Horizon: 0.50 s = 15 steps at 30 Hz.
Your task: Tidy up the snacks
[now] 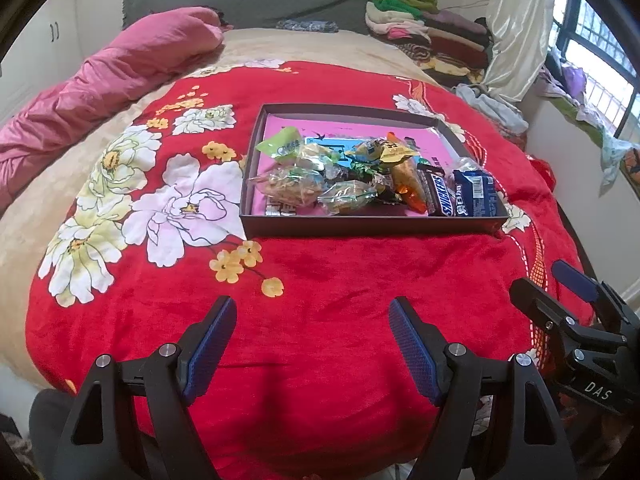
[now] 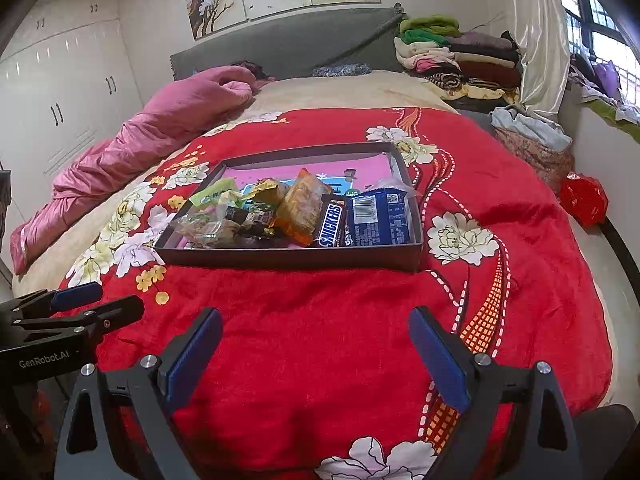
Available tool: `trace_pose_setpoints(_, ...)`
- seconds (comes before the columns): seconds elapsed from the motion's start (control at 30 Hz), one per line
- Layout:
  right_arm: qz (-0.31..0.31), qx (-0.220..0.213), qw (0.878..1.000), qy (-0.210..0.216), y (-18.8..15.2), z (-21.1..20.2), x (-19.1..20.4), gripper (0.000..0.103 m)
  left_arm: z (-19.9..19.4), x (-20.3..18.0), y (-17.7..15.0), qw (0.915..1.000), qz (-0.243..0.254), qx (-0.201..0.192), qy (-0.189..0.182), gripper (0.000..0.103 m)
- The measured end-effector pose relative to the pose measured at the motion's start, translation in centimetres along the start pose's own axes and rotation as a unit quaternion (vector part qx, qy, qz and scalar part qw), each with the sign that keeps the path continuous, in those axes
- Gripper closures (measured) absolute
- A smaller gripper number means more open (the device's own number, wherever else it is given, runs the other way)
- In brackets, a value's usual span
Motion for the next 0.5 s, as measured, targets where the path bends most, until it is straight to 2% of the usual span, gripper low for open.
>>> trace_pose_setpoints(0.5, 0.004, 0.001, 1.000, 0.001, 0.14, 0.13, -0.20, 0.009, 0.15, -0.30, -0.06, 0.9999, 0.008, 0.006, 0.006, 0.023)
Point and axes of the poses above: each gripper's, at about its wrist camera, not at the fingertips, and z roughly the way its jaws point, x to its left, y to its top, the point moved 1 cm from there along z, roughly the way its jaws point, and after that the axes turned 10 degrees about z, right-handed, at the moved point
